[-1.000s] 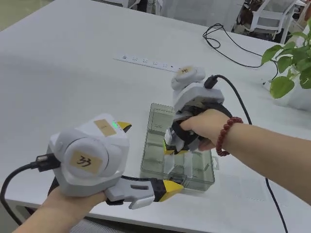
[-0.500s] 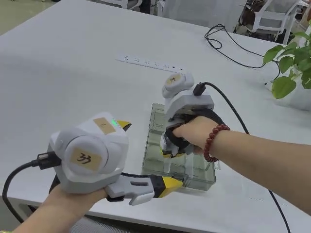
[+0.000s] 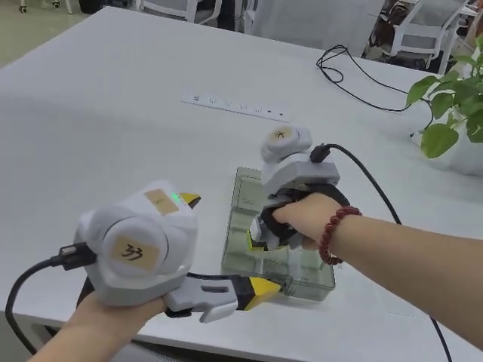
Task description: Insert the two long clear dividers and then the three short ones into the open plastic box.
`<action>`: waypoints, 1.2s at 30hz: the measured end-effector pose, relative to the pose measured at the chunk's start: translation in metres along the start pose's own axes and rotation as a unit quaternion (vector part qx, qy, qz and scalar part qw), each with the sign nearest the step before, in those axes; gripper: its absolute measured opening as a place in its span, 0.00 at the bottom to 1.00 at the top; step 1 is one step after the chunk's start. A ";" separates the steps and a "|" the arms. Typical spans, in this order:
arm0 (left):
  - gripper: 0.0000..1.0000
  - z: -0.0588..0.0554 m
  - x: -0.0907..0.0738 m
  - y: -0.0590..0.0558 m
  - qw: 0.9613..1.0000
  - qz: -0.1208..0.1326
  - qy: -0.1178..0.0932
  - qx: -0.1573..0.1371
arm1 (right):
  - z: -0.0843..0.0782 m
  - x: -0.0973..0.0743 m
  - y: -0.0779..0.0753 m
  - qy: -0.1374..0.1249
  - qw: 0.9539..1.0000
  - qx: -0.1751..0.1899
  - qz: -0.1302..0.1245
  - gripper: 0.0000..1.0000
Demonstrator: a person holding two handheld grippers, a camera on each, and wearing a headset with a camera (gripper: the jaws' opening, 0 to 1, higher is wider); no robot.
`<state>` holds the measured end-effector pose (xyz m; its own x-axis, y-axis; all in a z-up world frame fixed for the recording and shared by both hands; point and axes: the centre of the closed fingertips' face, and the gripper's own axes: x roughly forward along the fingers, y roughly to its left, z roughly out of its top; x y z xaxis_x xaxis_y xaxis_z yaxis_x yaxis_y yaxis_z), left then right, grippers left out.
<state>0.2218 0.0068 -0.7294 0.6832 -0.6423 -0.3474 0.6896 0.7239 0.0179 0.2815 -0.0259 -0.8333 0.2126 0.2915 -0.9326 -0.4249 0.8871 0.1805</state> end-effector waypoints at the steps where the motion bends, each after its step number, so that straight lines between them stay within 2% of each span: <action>1: 0.95 0.000 0.000 0.000 1.000 0.000 -0.001 0.000 | 0.002 -0.001 0.000 -0.008 1.000 -0.004 0.005 0.12; 2: 0.96 0.001 0.000 0.000 1.000 0.001 -0.001 0.000 | 0.002 -0.002 0.001 -0.013 1.000 -0.011 0.010 0.13; 3: 0.96 0.001 0.000 0.000 1.000 0.001 -0.001 0.001 | 0.005 -0.002 0.002 -0.021 0.999 -0.035 0.015 0.14; 5: 0.96 0.000 0.000 0.001 1.000 0.002 0.000 0.001 | 0.006 -0.005 0.002 -0.029 0.998 -0.049 0.015 0.17; 8: 0.96 0.001 0.000 0.000 1.000 0.003 -0.003 -0.001 | 0.009 -0.012 0.007 -0.051 0.996 -0.066 0.037 0.21; 10: 0.96 0.003 0.000 0.000 1.000 0.002 -0.007 -0.007 | 0.007 -0.017 0.008 -0.056 0.995 -0.071 0.046 0.24; 12: 0.97 0.006 0.000 -0.001 1.000 0.001 -0.017 -0.010 | 0.007 -0.021 0.010 -0.064 0.993 -0.083 0.055 0.26; 13: 0.97 0.007 0.000 -0.001 1.000 0.001 -0.019 -0.011 | 0.008 -0.023 0.011 -0.070 0.991 -0.092 0.060 0.27; 14: 0.97 0.007 0.000 -0.001 1.000 0.001 -0.019 -0.012 | 0.010 -0.026 0.014 -0.085 0.988 -0.110 0.072 0.28; 17: 0.97 0.005 0.000 -0.001 1.000 0.001 -0.012 -0.012 | 0.008 -0.033 0.016 -0.093 0.984 -0.133 0.079 0.31; 20: 0.97 0.004 0.000 -0.001 1.000 0.002 -0.009 -0.010 | 0.010 -0.041 0.017 -0.113 0.973 -0.184 0.085 0.33; 22: 0.97 0.004 0.001 -0.001 1.000 0.003 -0.009 -0.011 | 0.008 -0.046 0.018 -0.117 0.968 -0.202 0.092 0.34; 29: 0.97 0.002 0.001 -0.001 1.000 0.003 -0.003 -0.011 | -0.002 -0.061 0.013 -0.121 0.958 -0.235 0.113 0.40; 36: 0.97 0.001 0.001 -0.002 1.000 0.002 0.000 -0.010 | -0.013 -0.070 0.000 -0.122 0.949 -0.267 0.119 0.47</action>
<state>0.2218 0.0046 -0.7288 0.6857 -0.6398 -0.3472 0.6822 0.7311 0.0001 0.2553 -0.0505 -0.7720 0.2247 0.5930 -0.7732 -0.8575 0.4972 0.1321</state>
